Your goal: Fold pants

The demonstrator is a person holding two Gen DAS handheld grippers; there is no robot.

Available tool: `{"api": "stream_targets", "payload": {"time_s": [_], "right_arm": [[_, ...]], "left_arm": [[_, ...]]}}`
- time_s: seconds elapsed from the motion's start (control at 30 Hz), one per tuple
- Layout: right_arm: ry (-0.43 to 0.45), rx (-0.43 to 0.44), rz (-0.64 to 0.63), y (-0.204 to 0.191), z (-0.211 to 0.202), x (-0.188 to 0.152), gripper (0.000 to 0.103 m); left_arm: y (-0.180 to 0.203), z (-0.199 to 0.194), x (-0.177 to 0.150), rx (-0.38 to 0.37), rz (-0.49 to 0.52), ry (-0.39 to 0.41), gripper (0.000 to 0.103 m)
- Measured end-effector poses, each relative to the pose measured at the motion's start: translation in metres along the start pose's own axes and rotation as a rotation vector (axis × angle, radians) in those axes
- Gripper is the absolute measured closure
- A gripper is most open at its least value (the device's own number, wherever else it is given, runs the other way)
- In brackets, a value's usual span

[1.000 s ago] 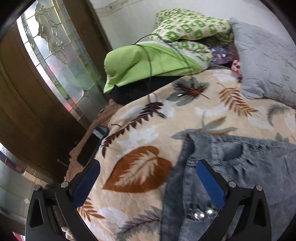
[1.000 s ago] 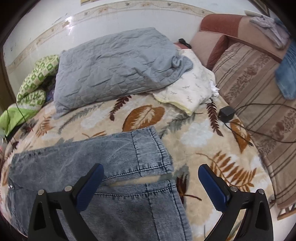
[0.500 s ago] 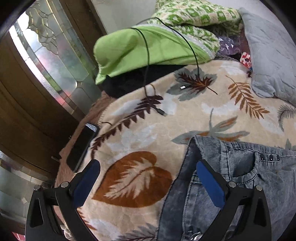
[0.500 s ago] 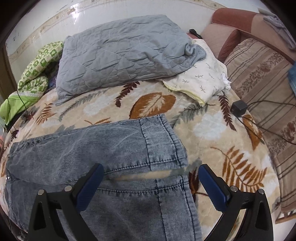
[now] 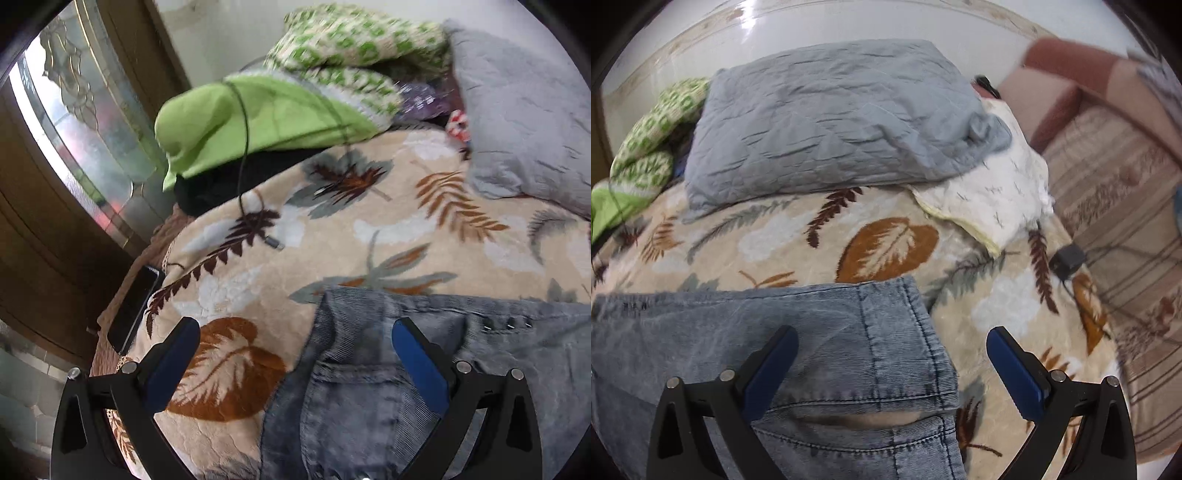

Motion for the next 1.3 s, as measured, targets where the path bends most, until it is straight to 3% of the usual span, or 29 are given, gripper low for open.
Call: {"api": "stream_targets", "payload": {"time_s": [0.13, 0.27, 0.47, 0.67, 0.87, 1.07, 1.2, 1.3], "right_arm": [[0.077, -0.047, -0.121, -0.030, -0.030, 0.005, 0.000], [0.149, -0.042, -0.163, -0.051, -0.061, 0.015, 0.000], [0.204, -0.039, -0.180, -0.062, -0.086, 0.030, 0.000], [0.127, -0.037, -0.167, -0.056, -0.047, 0.034, 0.000], [-0.037, 0.028, -0.105, -0.033, 0.041, 0.027, 0.000], [-0.150, 0.105, -0.032, 0.004, 0.102, 0.022, 0.005], [-0.220, 0.154, 0.025, 0.015, 0.128, 0.021, 0.027], [-0.249, 0.129, 0.047, 0.024, 0.146, 0.017, 0.031]], "left_arm": [[0.011, -0.034, -0.004, -0.028, 0.020, 0.062, 0.000], [0.012, -0.057, -0.004, -0.029, 0.051, 0.106, 0.000], [0.000, -0.053, 0.004, 0.006, 0.058, 0.106, 0.000], [-0.004, 0.004, 0.007, 0.014, 0.044, -0.014, 0.000], [-0.005, 0.074, 0.001, -0.041, -0.024, -0.192, 0.001], [0.008, 0.108, 0.000, -0.129, -0.059, -0.284, 0.027], [0.027, 0.123, -0.004, -0.207, -0.069, -0.341, 0.056], [0.034, 0.122, -0.001, -0.213, -0.055, -0.318, 0.063]]}}
Point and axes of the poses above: each gripper's, at about its wrist camera, not at the fingertips, and z roughly the way its jaws point, y to its right, x to its top, the point moved 10 cm from there along z, roughly the way its jaws point
